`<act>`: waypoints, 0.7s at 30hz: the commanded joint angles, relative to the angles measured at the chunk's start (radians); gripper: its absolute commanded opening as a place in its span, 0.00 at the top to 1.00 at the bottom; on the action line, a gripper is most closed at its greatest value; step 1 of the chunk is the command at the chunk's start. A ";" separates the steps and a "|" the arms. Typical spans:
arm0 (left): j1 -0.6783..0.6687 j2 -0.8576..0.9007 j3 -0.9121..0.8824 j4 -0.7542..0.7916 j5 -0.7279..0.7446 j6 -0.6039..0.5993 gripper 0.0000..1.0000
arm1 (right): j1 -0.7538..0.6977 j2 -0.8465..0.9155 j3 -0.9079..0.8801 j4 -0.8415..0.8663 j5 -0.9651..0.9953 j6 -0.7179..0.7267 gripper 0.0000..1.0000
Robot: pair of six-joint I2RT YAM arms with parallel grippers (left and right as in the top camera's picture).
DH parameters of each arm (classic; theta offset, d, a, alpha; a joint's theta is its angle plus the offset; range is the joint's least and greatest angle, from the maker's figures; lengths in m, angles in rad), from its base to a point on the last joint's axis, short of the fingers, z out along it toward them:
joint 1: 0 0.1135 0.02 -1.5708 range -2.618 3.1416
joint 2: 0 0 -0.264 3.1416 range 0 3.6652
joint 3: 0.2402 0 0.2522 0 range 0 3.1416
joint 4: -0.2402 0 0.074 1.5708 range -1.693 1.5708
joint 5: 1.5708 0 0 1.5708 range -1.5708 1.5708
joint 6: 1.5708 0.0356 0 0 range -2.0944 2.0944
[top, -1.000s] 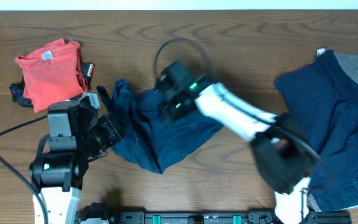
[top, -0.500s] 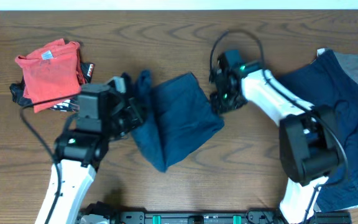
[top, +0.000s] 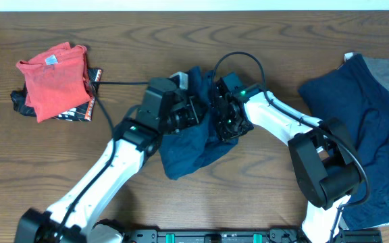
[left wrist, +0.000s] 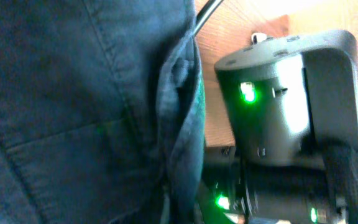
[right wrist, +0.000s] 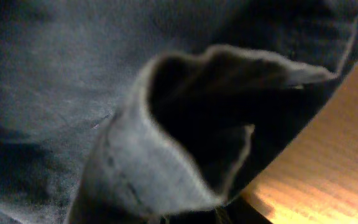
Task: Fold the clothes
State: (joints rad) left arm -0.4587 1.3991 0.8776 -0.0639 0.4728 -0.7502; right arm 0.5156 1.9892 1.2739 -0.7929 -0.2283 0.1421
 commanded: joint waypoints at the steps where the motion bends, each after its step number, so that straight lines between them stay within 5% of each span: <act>1: 0.004 0.027 0.022 0.055 0.010 -0.010 0.60 | -0.006 0.010 -0.022 -0.060 0.099 0.095 0.69; 6: 0.069 0.028 0.023 0.116 0.006 0.053 0.36 | -0.096 -0.091 0.045 -0.178 0.298 0.172 0.66; 14: 0.145 0.074 0.023 0.141 -0.273 0.272 0.36 | -0.172 -0.341 0.150 -0.173 0.061 -0.025 0.60; 21: 0.185 0.270 0.023 0.145 -0.303 0.312 0.36 | -0.072 -0.364 0.122 -0.175 -0.210 -0.051 0.60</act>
State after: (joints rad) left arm -0.2977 1.5909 0.8825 0.0807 0.2203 -0.4915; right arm 0.3939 1.5879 1.4284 -0.9714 -0.2844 0.1284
